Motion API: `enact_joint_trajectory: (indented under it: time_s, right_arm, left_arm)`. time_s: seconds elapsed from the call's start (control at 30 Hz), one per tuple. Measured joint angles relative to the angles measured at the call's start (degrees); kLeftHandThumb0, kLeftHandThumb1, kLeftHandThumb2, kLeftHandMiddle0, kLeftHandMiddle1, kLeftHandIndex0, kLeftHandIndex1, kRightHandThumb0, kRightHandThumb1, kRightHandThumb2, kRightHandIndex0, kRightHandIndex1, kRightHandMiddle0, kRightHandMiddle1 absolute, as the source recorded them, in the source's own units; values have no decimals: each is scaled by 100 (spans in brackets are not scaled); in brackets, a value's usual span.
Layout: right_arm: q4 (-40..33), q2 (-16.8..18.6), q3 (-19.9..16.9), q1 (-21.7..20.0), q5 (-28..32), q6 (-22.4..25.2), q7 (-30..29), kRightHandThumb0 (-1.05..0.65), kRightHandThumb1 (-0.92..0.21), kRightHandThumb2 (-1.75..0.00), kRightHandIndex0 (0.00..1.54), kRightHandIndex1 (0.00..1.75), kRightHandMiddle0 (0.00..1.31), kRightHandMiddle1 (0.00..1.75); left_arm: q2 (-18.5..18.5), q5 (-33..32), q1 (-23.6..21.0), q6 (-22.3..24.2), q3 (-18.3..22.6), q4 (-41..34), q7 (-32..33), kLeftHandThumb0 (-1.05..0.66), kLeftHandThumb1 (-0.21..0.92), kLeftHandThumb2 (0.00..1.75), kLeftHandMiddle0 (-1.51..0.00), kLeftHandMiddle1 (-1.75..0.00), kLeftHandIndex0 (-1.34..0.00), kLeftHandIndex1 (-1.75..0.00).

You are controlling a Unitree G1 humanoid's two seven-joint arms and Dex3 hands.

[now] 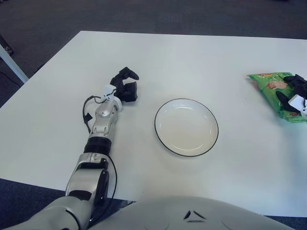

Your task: Put the snack into the plate.

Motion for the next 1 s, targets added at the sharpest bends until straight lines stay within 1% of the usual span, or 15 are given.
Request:
enact_joint_trajectory:
  time_s: [0.17,0.37,0.43,0.47,0.5,0.53,0.57,0.6,0.63,0.67,0.7,0.73,0.8,0.87,1.0]
  right_arm:
    - [2,-74,153,-48,-6,80,114,-99,-92,-100,0,0,0,65]
    - [-30,-87,268,-85,-3,263,188,-94,-92,-91,5,2,0,78]
    - [-73,-88,275,-76,0,313,212,-91,-92,-86,7,16,0,85]
    - [-111,-90,276,-64,0,348,216,-85,-91,-77,5,43,0,99]
    - [-148,-89,280,-50,-3,391,215,-82,-91,-72,3,61,0,108]
    - [-169,-89,281,-43,-5,420,214,-79,-89,-71,2,71,0,115]
    - [-170,-88,288,-45,-14,436,201,-75,-85,-71,1,87,0,127]
    - [-167,-87,296,-49,-25,453,171,-67,-83,-73,1,102,6,136]
    - [-163,-84,318,-54,-69,480,98,-57,-78,-76,1,124,16,150]
    - [-161,-80,334,-57,-90,496,34,-51,-70,-85,3,142,25,159]
    - [-155,-72,364,-58,-143,504,-74,-47,-64,-92,5,154,32,165]
    - [-150,-65,385,-59,-202,504,-163,-38,-55,-101,18,152,40,167]
    - [-113,-24,417,-61,-301,504,-469,-15,-26,-130,52,147,62,171]
    - [-44,68,401,-61,-401,503,-960,-8,-14,-143,67,143,71,173]
    - [43,259,307,-48,-481,449,-1913,-1,-2,-153,83,137,78,174]
  left_arm:
    - [15,0,15,17,-4,-44,0,-46,38,124,-119,-175,-56,-175]
    - [21,-9,21,27,4,-60,0,-46,38,123,-119,-175,-56,-175]
    - [21,-9,22,26,3,-65,0,-46,38,123,-119,-175,-56,-175]
    - [22,-9,22,26,4,-70,0,-46,39,123,-119,-175,-56,-175]
    - [21,-9,24,26,3,-74,0,-46,39,123,-119,-175,-56,-175]
    - [22,-9,26,25,3,-78,0,-46,39,123,-119,-175,-56,-175]
    - [22,-9,27,25,3,-81,0,-46,39,123,-119,-175,-56,-175]
    - [22,-9,28,24,3,-84,0,-46,39,123,-118,-175,-56,-175]
    - [22,-8,29,25,2,-89,0,-46,39,123,-118,-175,-56,-175]
    - [22,-7,30,26,1,-95,0,-46,39,123,-118,-175,-56,-175]
    - [22,-5,34,28,-1,-103,0,-46,39,123,-118,-175,-56,-175]
    - [21,-4,37,31,-3,-110,0,-46,39,123,-118,-175,-56,-175]
    - [19,-1,43,40,-10,-125,1,-46,39,123,-118,-175,-56,-175]
    - [16,0,45,55,-15,-140,2,-46,39,123,-118,-175,-56,-175]
    - [5,2,48,59,-32,-149,3,-46,39,123,-118,-175,-56,-175]
